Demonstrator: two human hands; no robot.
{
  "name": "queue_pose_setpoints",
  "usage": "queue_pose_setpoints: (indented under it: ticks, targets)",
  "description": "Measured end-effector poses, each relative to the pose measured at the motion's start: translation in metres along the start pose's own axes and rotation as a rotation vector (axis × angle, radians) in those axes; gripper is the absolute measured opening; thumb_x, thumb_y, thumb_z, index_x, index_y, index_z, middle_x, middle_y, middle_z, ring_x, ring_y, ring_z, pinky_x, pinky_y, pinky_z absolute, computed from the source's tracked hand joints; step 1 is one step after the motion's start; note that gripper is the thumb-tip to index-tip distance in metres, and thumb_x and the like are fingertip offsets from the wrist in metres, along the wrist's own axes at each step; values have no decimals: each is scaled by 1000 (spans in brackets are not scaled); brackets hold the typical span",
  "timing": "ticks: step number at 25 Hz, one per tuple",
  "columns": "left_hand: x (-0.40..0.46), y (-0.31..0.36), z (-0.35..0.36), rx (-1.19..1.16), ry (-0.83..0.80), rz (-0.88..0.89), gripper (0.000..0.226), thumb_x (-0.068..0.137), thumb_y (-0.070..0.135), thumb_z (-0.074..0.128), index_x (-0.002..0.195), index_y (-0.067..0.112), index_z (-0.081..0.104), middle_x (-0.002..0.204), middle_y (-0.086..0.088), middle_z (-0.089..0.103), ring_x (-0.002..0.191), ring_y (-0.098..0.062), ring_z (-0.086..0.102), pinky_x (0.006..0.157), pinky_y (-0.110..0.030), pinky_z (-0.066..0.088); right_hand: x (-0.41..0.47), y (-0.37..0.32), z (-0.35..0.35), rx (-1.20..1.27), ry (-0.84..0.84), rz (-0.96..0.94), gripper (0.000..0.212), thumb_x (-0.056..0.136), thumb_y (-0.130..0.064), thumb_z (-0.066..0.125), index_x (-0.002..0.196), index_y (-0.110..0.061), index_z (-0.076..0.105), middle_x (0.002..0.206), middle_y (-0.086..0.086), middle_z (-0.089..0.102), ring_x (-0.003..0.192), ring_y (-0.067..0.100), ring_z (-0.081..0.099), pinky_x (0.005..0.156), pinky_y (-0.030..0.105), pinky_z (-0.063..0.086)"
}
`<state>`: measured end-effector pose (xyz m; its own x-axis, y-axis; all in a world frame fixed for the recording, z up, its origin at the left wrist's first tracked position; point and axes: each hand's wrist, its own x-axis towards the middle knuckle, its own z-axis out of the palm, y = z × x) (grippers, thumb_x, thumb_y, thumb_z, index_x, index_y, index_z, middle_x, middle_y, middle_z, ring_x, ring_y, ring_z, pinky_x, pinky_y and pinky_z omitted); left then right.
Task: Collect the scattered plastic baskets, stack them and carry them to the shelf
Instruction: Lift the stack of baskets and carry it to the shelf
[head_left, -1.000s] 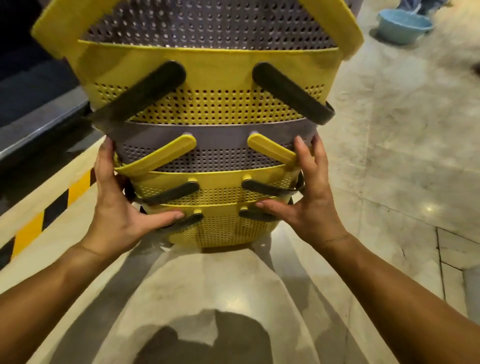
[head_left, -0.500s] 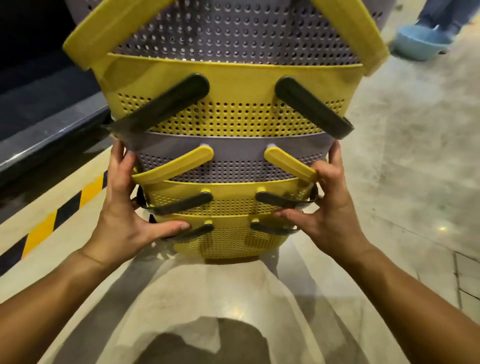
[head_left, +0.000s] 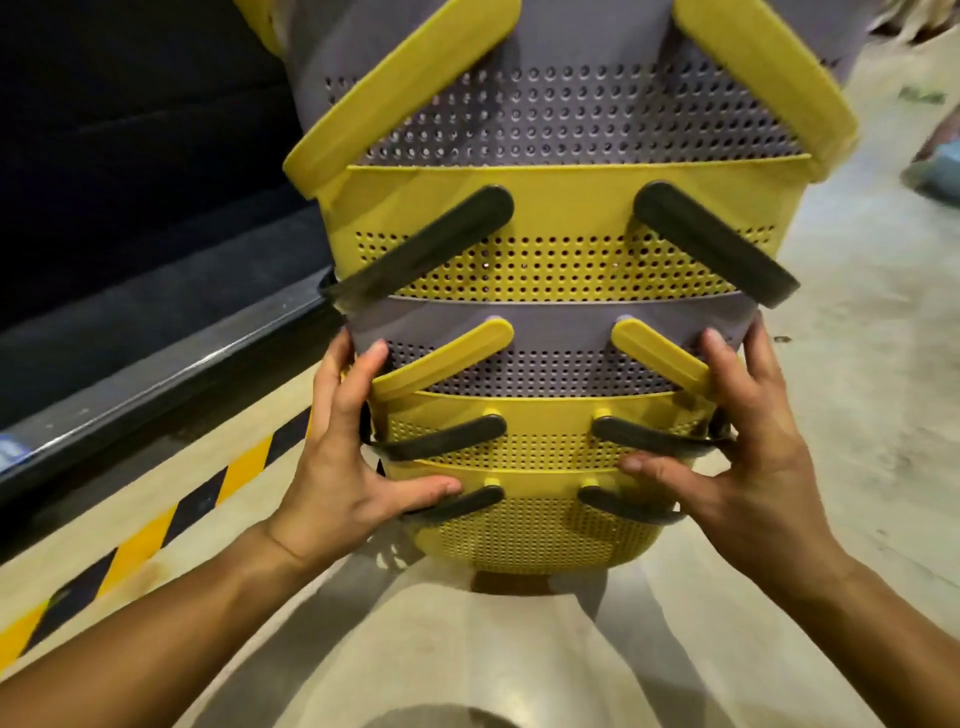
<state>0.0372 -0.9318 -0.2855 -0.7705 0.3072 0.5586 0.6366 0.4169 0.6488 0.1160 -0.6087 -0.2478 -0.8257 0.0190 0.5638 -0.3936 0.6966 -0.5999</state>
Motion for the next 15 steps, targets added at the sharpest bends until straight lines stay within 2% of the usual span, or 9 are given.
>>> queue_pose_setpoints:
  ticks: [4,6,9,10,13,15]
  targets:
    - [22,8,-62,53,63,-52,121,57,52,93,151,53,17,166,5,0,152,-13,10,115,-46,32,47,-15,26,25,28,-94,112,56,-32,87,147,-56,27,167,-5,10,148,4,20,106,31,44]
    - [33,14,-98,54,101,-60,119,58,50,93,151,53,20,165,12,-2,151,-9,11,117,-30,27,83,-31,43,54,14,-131,116,54,-36,96,148,-52,31,166,-5,15,148,7,22,109,19,34]
    - [48,28,-151,100,180,-96,116,58,56,91,151,52,23,163,20,0,148,0,13,112,-13,25,139,-69,59,168,-22,-173,109,52,-45,88,147,-53,34,165,-3,18,148,5,23,109,9,26]
    - [50,33,-167,138,203,-113,116,56,58,91,151,52,23,164,19,0,148,0,14,111,-13,25,155,-80,65,203,-40,-186,110,50,-42,88,146,-54,36,165,-4,19,147,4,23,108,8,26]
    - [55,43,-217,278,304,-150,122,46,62,93,149,55,27,165,13,9,148,-7,22,112,-27,31,197,-115,92,286,-85,-239,109,47,-42,89,142,-58,39,165,-13,15,143,-8,21,103,2,26]
    - [64,48,-253,312,351,-169,122,45,64,93,149,52,31,165,6,16,148,-9,24,111,-19,30,227,-139,111,327,-148,-274,106,49,-46,88,143,-57,39,165,-15,13,143,-11,16,103,0,21]
